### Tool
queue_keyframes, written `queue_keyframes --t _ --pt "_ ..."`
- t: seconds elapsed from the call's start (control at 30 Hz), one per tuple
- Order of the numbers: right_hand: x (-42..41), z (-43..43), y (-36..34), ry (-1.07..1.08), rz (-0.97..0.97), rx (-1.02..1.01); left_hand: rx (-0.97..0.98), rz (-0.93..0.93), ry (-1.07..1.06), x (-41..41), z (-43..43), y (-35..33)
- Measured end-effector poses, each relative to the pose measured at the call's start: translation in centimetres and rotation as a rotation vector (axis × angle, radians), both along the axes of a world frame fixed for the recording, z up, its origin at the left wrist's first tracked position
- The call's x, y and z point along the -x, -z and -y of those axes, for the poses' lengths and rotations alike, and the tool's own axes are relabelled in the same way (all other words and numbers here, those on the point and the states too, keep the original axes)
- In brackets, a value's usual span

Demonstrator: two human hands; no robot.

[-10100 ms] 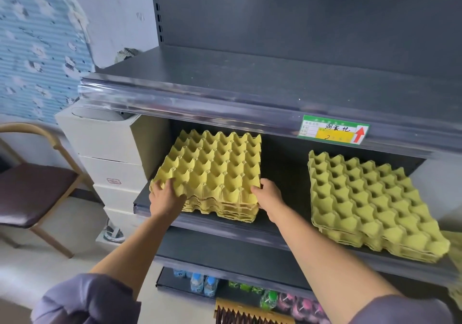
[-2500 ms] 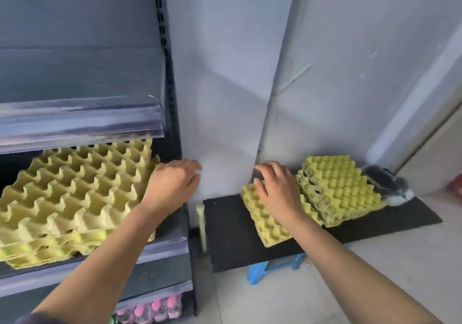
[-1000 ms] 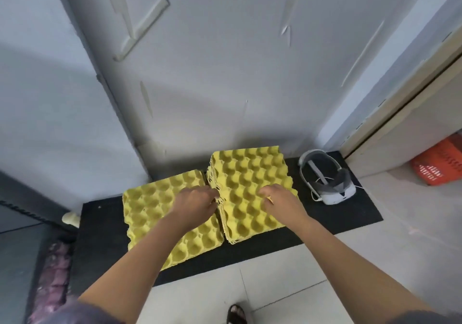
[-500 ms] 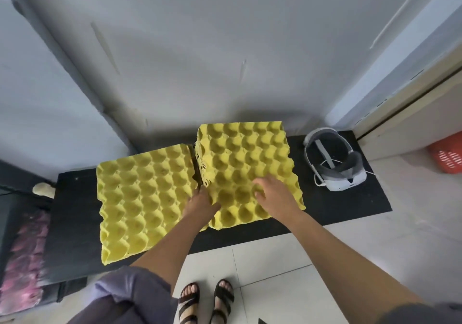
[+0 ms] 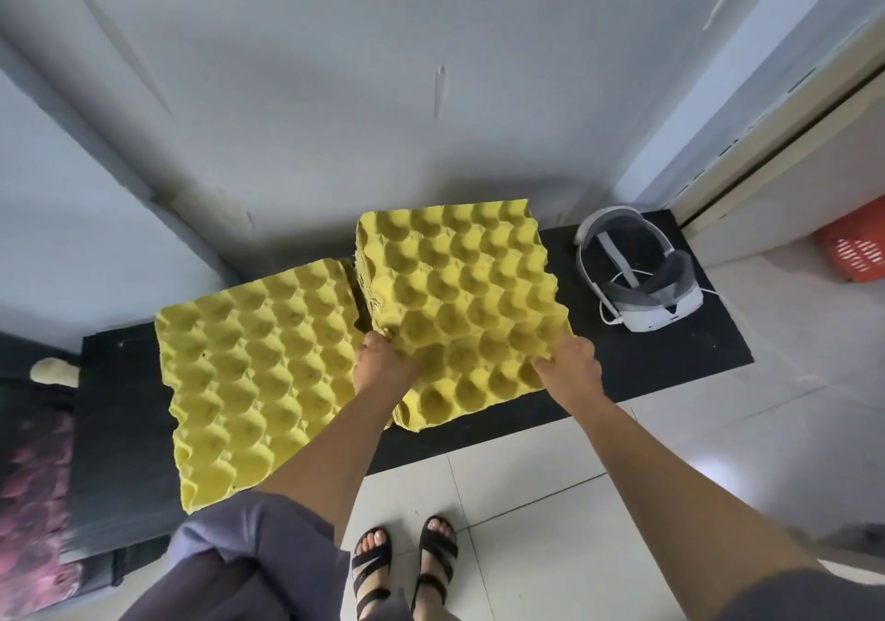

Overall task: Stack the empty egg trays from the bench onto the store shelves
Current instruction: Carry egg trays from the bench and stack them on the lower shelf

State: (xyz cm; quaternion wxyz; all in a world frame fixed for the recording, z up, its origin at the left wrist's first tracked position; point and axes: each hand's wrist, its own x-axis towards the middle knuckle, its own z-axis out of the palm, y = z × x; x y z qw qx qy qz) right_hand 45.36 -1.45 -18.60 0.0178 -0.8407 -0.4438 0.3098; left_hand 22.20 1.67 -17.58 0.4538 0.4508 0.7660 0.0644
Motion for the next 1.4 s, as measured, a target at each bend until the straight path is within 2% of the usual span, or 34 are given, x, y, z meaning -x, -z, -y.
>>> queue_keyframes --t 0.17,0.37,0.6,0.73,0.87,1.0,1.13,1.27,1.4 --pt "-0.8 -0.7 0.5 0.186 -0.141 0.041 -0.005 0.135 -0.067 -0.4 -0.1 -0.9" --pt "-1.6 -2.0 -0.3 0.231 -0.065 0.125 -0.117 0.178 -0.138 -0.9 1.2 -1.7" --pt "-0.6 -2.0 -3.7 0.254 -0.074 -0.011 -0.187 0.408 -0.317 -2.3 1.1 -5.5" --pt "-0.9 -1.6 -6.4 0.245 -0.045 -0.102 -0.200 0.481 -0.337 -1.0 0.5 -7.8" --pt "-0.8 -0.9 -9.0 0.247 -0.038 -0.106 -0.188 0.610 -0.360 0.9 0.4 -10.6" --pt "0.1 -0.6 -10.9 0.367 -0.155 -0.128 -0.139 0.719 -0.407 1.6 -0.1 -12.8" --pt "-0.1 0.1 -12.3 0.659 -0.394 -0.232 -0.127 0.735 -0.378 1.9 -0.2 -13.8" --pt "-0.5 0.8 -12.6 0.686 -0.371 -0.362 -0.162 0.778 -0.382 2.6 -0.3 -14.3" --pt "0.0 0.8 -13.4 0.873 -0.668 -0.450 -0.199 0.785 -0.304 3.7 -1.1 -15.8"
